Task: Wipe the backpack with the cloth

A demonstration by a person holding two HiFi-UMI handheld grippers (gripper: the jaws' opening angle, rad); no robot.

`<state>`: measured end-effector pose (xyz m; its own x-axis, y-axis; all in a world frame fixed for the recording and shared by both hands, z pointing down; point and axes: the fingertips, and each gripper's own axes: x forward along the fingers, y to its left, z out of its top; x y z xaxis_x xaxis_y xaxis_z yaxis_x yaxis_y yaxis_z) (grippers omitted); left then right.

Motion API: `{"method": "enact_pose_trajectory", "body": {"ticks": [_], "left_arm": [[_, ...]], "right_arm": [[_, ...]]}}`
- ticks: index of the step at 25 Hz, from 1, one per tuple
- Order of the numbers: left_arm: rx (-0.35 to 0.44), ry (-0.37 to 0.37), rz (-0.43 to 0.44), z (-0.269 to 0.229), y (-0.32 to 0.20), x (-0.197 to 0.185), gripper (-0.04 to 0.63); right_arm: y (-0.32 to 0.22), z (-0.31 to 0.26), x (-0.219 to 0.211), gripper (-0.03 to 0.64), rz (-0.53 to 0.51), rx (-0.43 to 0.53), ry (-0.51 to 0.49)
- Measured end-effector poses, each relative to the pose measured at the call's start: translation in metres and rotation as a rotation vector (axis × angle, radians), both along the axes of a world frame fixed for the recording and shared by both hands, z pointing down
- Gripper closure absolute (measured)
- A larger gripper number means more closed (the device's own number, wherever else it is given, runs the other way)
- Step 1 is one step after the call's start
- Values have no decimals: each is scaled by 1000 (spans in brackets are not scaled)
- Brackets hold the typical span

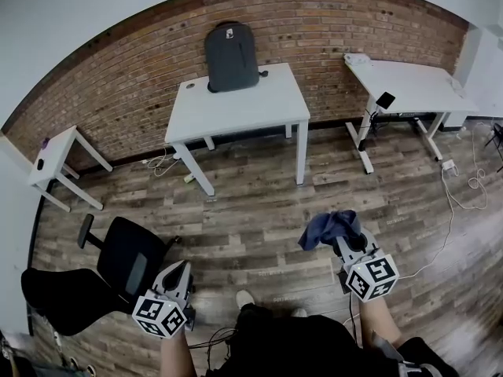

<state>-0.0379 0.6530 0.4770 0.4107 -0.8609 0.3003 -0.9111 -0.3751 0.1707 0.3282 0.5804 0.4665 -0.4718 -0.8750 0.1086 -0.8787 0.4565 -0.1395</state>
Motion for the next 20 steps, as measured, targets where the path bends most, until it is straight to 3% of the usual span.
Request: {"method": "enact_pose_trajectory", "body": {"ticks": [8, 13, 20], "left_arm": [[26, -53, -45, -9, 3, -28, 601], [46, -114, -23, -19, -3, -33, 601], [32, -143, 20, -11, -5, -44, 604]], "right_arm": [[8, -4, 9, 552, 37, 15, -8], [4, -16, 1, 552, 40, 41, 19], [2, -12, -25, 552, 58, 25, 35]]}}
